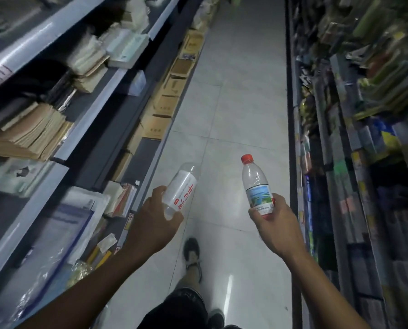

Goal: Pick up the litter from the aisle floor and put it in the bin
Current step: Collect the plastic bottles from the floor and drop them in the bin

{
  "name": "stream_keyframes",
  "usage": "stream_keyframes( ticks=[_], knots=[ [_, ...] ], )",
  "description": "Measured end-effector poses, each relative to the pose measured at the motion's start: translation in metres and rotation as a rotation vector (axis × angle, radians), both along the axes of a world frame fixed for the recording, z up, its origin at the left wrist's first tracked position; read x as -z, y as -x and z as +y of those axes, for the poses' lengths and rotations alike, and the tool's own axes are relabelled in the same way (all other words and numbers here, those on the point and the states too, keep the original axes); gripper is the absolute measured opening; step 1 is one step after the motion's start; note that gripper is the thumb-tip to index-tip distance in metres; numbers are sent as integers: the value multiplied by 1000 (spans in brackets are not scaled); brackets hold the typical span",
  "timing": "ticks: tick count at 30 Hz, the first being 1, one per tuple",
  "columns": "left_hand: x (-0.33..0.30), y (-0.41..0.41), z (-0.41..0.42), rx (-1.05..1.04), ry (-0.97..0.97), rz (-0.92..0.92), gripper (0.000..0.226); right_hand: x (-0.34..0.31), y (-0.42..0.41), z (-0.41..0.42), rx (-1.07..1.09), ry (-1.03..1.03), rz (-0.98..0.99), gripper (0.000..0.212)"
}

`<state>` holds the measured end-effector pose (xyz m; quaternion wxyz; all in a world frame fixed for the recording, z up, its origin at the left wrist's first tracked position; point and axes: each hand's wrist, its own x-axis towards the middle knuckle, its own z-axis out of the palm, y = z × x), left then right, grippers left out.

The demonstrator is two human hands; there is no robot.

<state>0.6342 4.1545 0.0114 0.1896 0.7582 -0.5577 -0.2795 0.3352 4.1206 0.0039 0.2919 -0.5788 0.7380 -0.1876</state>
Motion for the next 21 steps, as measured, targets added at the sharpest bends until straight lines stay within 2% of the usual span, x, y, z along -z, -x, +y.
stream_keyframes(
  ticks=[5, 11, 21],
  knots=[
    [8, -22, -89, 6, -14, 20, 74, 1, -21, -92, -8, 8, 46, 48],
    [2, -35, -212, 65, 3, 47, 74, 3, -29, -164, 14, -8, 75, 40],
    [-19, 10, -398, 186, 80, 106, 75, 18, 8, -247, 182, -50, 76, 49]
  ],
)
